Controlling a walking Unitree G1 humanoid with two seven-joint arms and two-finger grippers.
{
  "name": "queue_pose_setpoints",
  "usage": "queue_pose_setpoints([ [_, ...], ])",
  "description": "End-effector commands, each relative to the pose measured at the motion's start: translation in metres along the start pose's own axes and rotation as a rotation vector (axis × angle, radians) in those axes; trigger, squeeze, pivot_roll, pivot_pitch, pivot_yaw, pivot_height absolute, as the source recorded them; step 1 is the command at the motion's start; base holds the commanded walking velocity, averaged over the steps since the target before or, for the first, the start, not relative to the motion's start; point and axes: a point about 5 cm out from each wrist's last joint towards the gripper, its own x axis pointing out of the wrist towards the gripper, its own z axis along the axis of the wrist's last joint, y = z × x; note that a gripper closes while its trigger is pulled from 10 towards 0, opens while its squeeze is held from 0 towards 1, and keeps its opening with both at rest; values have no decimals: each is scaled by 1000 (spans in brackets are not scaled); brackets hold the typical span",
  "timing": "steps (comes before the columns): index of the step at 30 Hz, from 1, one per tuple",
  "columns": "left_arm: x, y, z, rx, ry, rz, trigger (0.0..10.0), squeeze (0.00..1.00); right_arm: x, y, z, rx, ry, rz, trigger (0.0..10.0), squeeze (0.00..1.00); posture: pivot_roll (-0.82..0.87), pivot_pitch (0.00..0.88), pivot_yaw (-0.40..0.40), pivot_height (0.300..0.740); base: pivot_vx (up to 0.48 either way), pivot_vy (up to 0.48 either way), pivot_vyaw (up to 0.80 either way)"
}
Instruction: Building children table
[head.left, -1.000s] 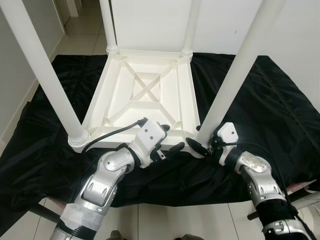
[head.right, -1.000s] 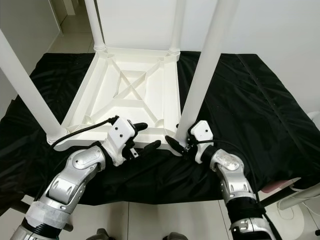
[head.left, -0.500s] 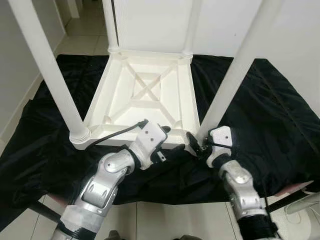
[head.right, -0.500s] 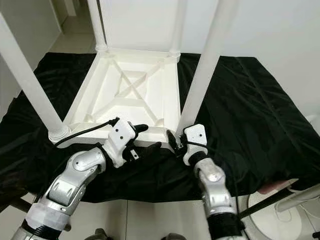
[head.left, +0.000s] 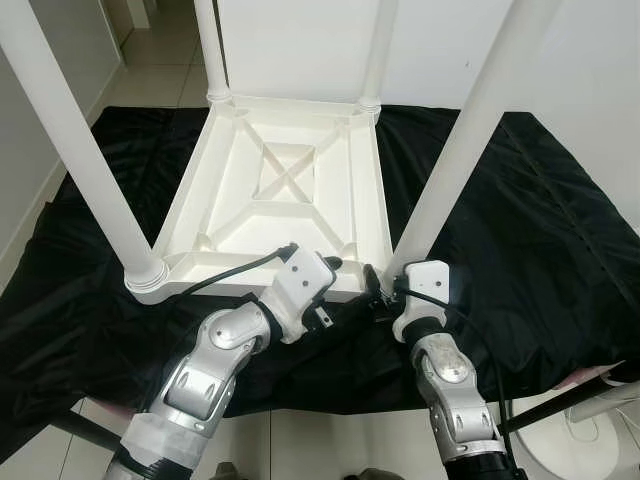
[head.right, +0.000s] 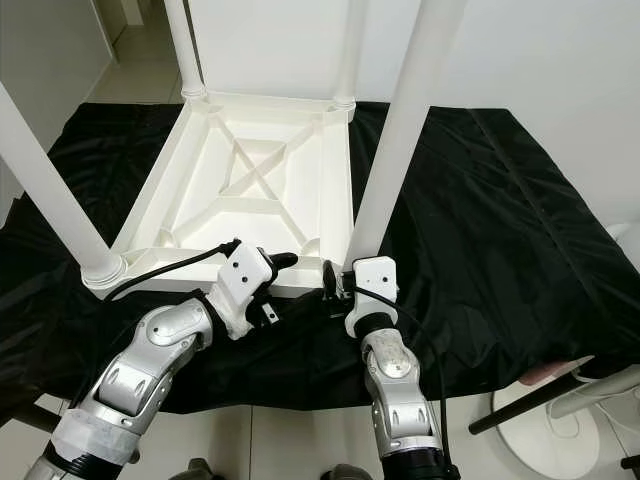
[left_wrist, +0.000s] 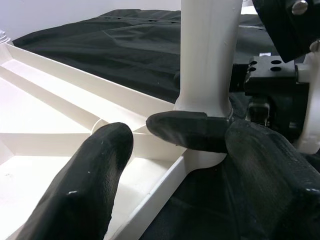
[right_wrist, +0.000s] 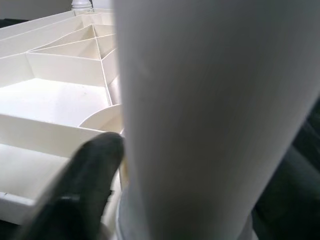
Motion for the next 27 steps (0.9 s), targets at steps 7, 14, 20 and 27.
queue_pose_setpoints([
  [7, -2, -3, -1, 0, 7, 5, 10000, 0, -5, -21, 13, -38, -39, 134, 10000, 1000, -40, 0, -11, 740, 0, 0, 0],
  [14, -7, -5, -1, 6, 16, -23, 10000, 0, -12, -44, 14, -103, -7, 516, 10000, 0, -45, 0, -3, 740, 0, 0, 0],
  [20, -5, -7, 0, -1, 13, -27, 10000, 0, 8, -49, 12, -161, 59, 702, 10000, 0, -33, 0, 1, 740, 0, 0, 0],
  [27, -4, -7, 1, 2, 13, -27, 10000, 0, 29, -41, 10, -213, 61, 756, 10000, 0, -29, 0, 1, 740, 0, 0, 0],
])
